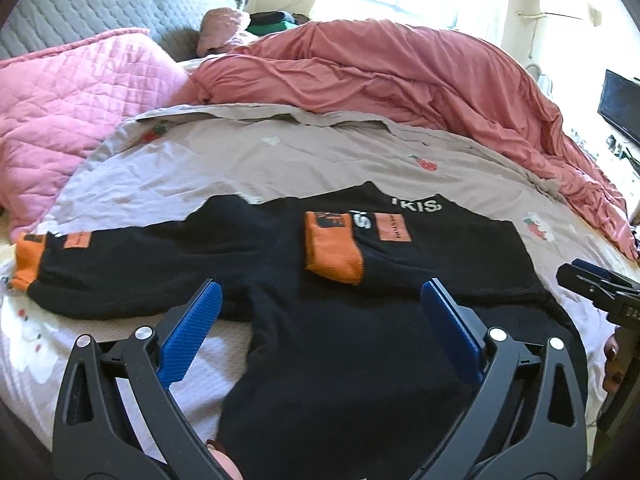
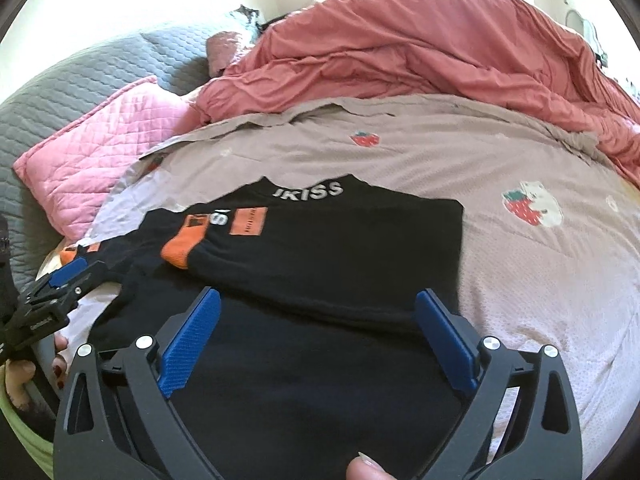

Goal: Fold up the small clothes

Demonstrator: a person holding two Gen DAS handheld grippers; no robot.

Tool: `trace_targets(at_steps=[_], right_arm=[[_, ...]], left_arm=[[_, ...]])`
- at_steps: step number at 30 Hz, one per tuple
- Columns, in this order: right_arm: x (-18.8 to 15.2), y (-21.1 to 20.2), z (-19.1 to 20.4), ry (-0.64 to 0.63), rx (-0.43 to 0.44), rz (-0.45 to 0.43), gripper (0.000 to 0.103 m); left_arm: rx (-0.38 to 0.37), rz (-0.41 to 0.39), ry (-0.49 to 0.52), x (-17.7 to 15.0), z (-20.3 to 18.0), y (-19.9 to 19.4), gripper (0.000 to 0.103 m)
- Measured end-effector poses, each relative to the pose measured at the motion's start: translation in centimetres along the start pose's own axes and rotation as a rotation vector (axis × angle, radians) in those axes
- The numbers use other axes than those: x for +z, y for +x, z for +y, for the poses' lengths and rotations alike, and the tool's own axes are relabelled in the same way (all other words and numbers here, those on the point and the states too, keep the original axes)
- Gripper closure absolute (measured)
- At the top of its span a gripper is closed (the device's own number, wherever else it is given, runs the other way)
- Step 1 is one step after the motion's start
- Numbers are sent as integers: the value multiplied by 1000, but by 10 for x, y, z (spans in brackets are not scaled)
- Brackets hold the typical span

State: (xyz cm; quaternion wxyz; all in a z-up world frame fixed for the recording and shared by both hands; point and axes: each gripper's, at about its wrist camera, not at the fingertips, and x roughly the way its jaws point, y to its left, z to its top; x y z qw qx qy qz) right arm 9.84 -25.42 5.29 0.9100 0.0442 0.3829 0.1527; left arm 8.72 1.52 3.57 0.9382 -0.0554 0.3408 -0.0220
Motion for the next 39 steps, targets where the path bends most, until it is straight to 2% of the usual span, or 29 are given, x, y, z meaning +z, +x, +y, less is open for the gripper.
trace_targets(at_steps=[6,16,39], right_arm=[[4,-4,34,-59,42,-23,6],[8,5,84,-135,93,-14,6],[10,49,180,-267,167,21,5]], left_arm=[[34,1,-30,-1,20,-14,10],[81,1,-100,0,60,-33,10],[213,-18,-379,-6,183,-51,10]])
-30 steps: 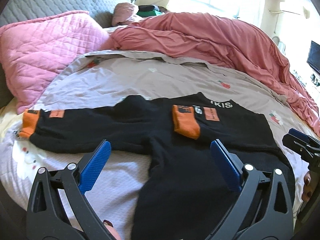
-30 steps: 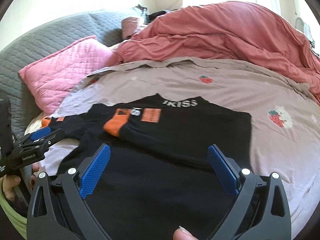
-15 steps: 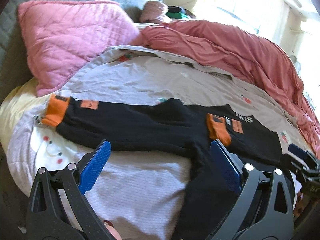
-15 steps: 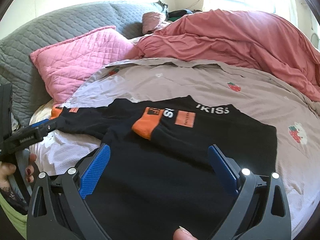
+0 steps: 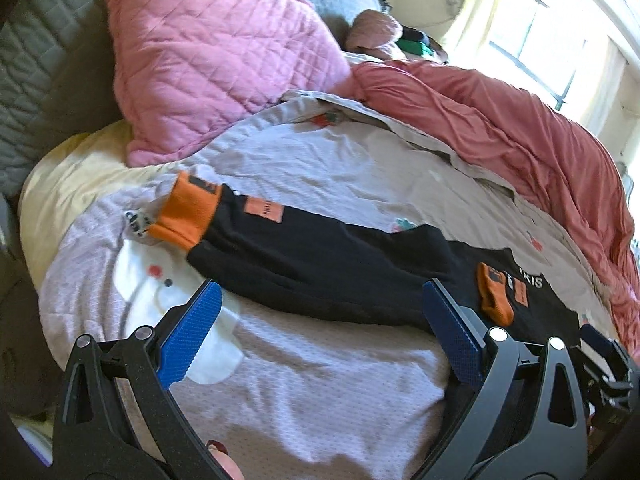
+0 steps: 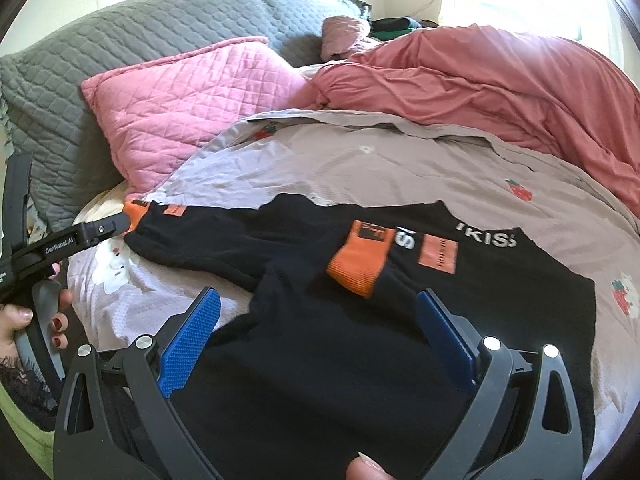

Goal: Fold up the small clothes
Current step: 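Grasp the orange cuff of the loose sleeve with the left tool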

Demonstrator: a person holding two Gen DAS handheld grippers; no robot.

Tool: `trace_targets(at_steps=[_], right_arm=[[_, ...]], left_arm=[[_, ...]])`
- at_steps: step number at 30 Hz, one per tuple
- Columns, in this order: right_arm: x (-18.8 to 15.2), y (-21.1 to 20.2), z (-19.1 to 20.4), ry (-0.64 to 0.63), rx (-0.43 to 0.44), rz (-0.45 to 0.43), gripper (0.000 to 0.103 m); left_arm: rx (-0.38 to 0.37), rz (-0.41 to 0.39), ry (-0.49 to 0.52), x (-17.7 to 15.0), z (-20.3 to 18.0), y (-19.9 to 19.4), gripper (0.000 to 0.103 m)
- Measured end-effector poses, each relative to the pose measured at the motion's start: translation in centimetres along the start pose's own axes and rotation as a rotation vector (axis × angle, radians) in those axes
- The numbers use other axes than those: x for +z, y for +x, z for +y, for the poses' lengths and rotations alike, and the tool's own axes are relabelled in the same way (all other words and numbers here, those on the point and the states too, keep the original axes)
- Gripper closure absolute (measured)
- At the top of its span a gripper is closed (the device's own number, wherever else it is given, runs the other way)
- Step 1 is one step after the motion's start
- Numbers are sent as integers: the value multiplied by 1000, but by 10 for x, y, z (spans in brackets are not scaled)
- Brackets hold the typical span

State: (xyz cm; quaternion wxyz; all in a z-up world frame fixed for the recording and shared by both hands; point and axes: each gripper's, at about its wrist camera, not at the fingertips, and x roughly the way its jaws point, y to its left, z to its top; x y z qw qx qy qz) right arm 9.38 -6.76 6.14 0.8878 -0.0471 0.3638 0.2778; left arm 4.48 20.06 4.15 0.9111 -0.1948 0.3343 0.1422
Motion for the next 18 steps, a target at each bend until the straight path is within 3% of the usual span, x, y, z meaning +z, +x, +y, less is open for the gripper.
trace_targets(at_steps=[18], right_arm=[[5,55,42,-61,49,56,5]], left_arm=[[70,8,-265,1,84,25,10]])
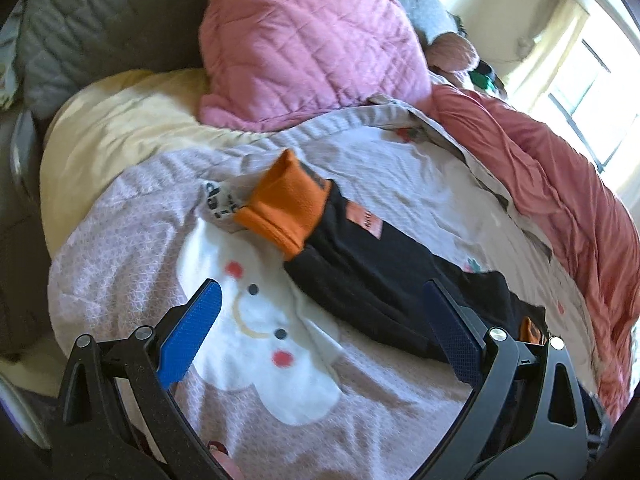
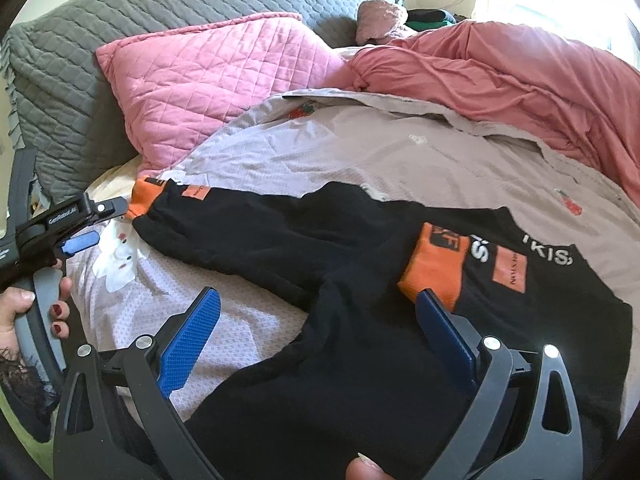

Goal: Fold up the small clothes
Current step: 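Grasp the orange cuff of the loose sleeve with the left tool, then fold the sleeve over the shirt body and open the left tool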

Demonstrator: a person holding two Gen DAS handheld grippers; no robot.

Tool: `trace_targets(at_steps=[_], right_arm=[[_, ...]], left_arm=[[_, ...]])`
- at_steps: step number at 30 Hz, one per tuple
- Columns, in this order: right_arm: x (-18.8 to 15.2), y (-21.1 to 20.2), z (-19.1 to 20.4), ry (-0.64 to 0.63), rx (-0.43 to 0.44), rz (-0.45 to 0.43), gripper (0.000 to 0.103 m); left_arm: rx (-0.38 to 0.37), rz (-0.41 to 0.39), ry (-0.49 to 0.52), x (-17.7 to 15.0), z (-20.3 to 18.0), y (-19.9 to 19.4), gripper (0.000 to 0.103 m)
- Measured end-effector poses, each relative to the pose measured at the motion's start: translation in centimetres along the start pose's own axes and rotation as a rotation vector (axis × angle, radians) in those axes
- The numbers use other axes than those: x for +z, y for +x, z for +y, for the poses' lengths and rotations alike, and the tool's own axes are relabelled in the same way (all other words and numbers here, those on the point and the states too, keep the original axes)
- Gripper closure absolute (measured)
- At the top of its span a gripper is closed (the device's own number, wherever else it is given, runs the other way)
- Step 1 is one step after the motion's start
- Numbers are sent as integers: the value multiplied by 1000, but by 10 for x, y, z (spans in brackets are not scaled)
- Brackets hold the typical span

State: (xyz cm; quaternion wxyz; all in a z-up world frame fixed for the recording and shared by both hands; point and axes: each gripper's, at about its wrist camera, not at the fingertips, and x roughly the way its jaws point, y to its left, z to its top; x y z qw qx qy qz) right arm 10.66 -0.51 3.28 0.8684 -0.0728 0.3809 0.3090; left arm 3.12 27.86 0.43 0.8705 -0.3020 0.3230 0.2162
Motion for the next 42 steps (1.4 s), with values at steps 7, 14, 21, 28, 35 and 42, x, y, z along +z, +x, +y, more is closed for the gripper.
trace_targets(at_steps=[7,14,21,28,35,42], right_arm=[[-3,11,-2,9,9,16,5],[4,13,-7,27,17,-2,5],[-4,5,-11,64,30,-9,5],[-23,-2,-27,139,35,17,5],[-40,-23,-67,219,-4,10,5],[-60,-56,-122,319,-71,-17,5]], left_arm=[[-18,-14,-97,5,17,13,22],[-46,0,-111,19,13,35,48],[-40,44,-86,21,10,59,85],[-71,-27,-51,18,3,38,93],[-100,-131,59,13,-30,1,93],[-228,-173,235,-11,-101,-36,93]])
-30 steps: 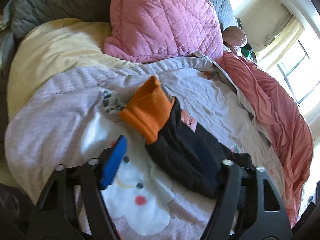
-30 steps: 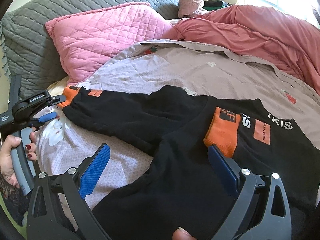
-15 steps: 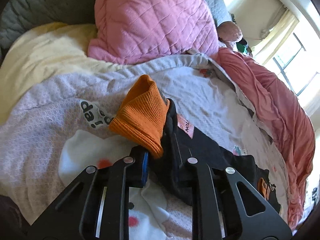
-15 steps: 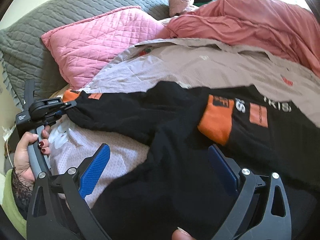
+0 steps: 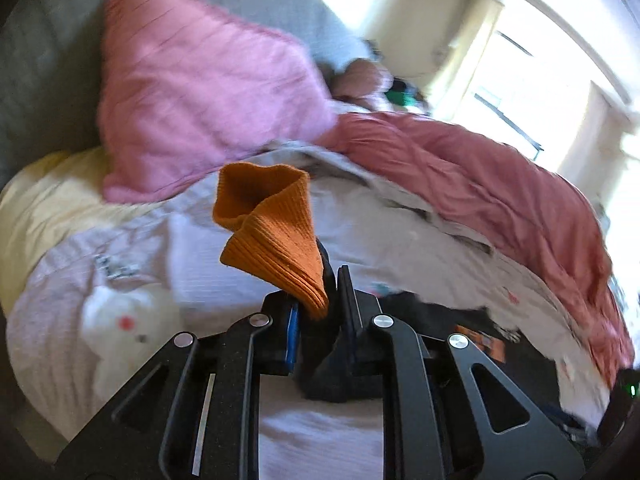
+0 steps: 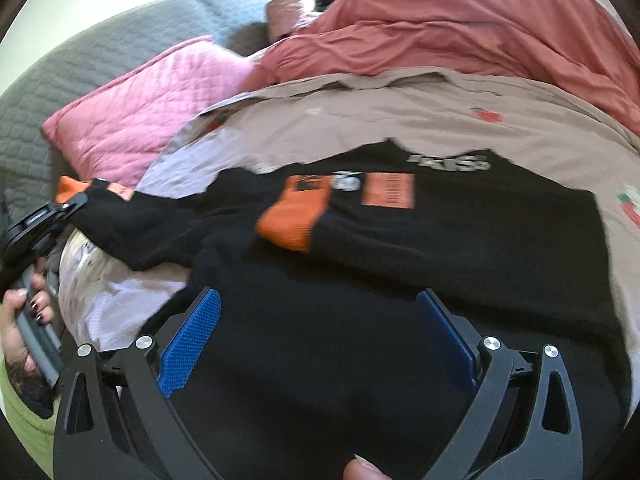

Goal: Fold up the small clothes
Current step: 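Fold the sleeve over the shirt body and open the left tool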

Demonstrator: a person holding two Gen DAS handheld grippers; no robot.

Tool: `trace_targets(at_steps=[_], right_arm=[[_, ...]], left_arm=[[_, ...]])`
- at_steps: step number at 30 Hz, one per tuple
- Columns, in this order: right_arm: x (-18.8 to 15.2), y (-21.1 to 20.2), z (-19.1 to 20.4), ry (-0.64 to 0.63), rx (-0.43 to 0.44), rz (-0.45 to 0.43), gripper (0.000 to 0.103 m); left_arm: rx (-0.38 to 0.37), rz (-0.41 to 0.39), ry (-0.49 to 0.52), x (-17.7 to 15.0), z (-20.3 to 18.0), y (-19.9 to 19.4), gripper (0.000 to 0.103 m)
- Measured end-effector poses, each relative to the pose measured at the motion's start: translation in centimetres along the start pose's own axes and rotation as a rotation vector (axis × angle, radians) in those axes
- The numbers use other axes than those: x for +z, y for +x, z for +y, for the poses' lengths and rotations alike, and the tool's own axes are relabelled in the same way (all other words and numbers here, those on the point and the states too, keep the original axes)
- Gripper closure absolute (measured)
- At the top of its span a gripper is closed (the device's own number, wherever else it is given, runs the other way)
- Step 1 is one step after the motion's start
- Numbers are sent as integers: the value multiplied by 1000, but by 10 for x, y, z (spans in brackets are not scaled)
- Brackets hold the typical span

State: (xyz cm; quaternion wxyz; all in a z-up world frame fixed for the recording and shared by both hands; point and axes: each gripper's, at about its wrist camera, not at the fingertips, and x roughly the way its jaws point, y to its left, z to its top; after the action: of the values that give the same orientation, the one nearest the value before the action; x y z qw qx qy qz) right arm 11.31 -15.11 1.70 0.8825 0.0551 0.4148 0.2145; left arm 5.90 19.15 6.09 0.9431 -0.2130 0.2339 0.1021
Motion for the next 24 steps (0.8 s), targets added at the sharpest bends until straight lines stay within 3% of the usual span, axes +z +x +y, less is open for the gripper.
trace_targets(at_steps=[5,13,17,24], right_arm=[[-3,-25,-46,81,-55,-35,5],[-8,-55,-103,214,-114,-91,5],[-8,-63,-117,247,-118,-108,5],[-9,-68,-129,268,-104,-116,5]], left_arm=[[-103,46,61,-15,-56,1,93],[-193,162,206,-54,-139,24,93],[-245,230,306,-80,-180,37,98],[-285,364,431,-134,-212,62,96]])
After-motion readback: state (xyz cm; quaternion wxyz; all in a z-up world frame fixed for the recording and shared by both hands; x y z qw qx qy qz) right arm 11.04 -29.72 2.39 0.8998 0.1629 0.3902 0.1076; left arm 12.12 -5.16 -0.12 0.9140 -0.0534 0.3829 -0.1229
